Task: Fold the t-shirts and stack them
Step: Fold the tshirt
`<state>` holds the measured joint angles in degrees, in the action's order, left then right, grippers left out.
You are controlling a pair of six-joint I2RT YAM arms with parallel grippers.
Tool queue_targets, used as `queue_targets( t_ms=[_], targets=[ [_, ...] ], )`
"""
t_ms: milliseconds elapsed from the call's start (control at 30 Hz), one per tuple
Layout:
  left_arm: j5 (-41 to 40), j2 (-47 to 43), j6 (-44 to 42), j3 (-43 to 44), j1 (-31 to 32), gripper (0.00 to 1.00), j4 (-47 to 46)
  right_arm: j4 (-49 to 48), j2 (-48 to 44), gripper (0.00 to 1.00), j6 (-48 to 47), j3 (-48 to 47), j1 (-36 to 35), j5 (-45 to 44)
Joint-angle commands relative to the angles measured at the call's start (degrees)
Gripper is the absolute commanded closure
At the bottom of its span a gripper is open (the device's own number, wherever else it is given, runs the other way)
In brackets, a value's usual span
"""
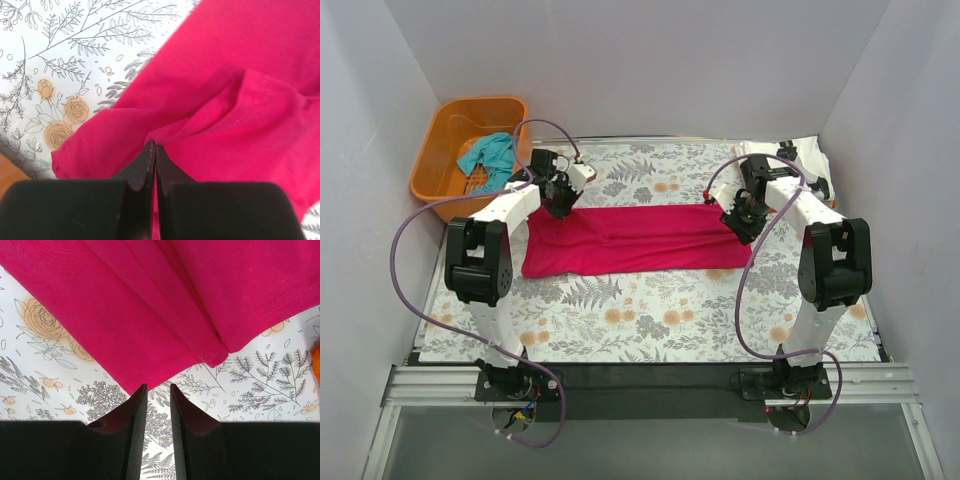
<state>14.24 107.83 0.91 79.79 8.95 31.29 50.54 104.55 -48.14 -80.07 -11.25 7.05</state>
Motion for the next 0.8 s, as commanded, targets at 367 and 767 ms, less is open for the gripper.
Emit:
queue_targets(
  t_ms=[367, 767],
  targets=[
    [0.35, 3.61, 1.29, 8.72, -1.22, 1.0, -6.24, 0.78, 1.88, 0.68, 1.03, -3.6, 0.26, 1.48],
    [-0.26, 2.91, -0.64, 2.04, -1.13, 1.0, -5.8, -0.01, 4.34, 0.68, 3.84, -4.92, 0.26, 0.78]
  ],
)
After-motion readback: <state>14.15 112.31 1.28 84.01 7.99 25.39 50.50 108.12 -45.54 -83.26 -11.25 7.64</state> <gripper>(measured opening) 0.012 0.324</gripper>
